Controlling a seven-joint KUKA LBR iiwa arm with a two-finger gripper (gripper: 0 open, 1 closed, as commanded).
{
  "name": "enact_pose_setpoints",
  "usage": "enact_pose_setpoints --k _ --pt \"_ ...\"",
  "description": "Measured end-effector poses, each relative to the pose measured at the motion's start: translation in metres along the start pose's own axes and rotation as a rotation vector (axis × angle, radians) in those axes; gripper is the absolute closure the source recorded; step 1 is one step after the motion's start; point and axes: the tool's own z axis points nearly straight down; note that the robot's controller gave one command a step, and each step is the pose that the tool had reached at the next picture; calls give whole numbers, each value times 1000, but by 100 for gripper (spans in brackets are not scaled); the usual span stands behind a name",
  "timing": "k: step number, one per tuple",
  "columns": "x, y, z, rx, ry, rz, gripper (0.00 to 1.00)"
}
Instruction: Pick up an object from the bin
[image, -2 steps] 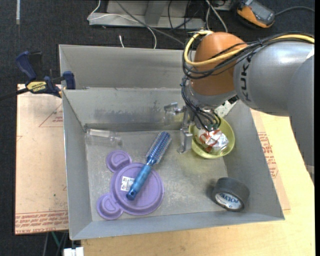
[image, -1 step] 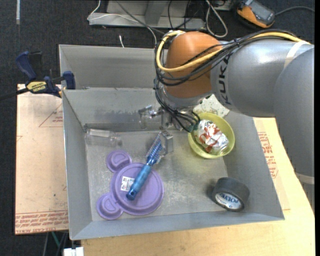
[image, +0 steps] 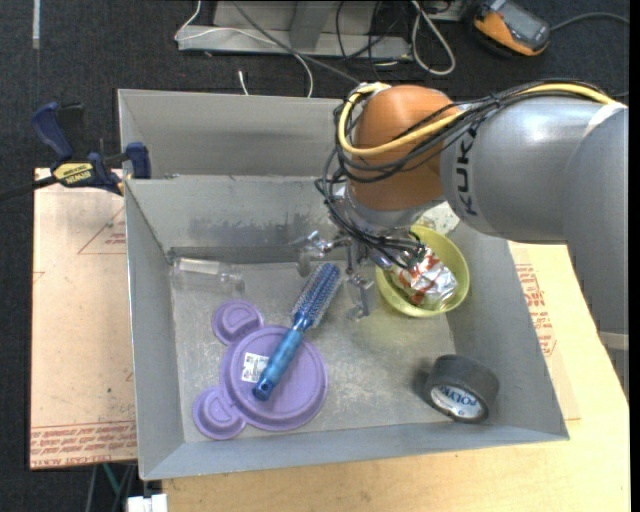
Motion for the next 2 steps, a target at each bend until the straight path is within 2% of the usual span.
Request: enact_pose_setpoints --k 1,2 --pt "7 -6 52 4 -15 -77 0" --pt "-1 -11 52 5 -11 -160 100"
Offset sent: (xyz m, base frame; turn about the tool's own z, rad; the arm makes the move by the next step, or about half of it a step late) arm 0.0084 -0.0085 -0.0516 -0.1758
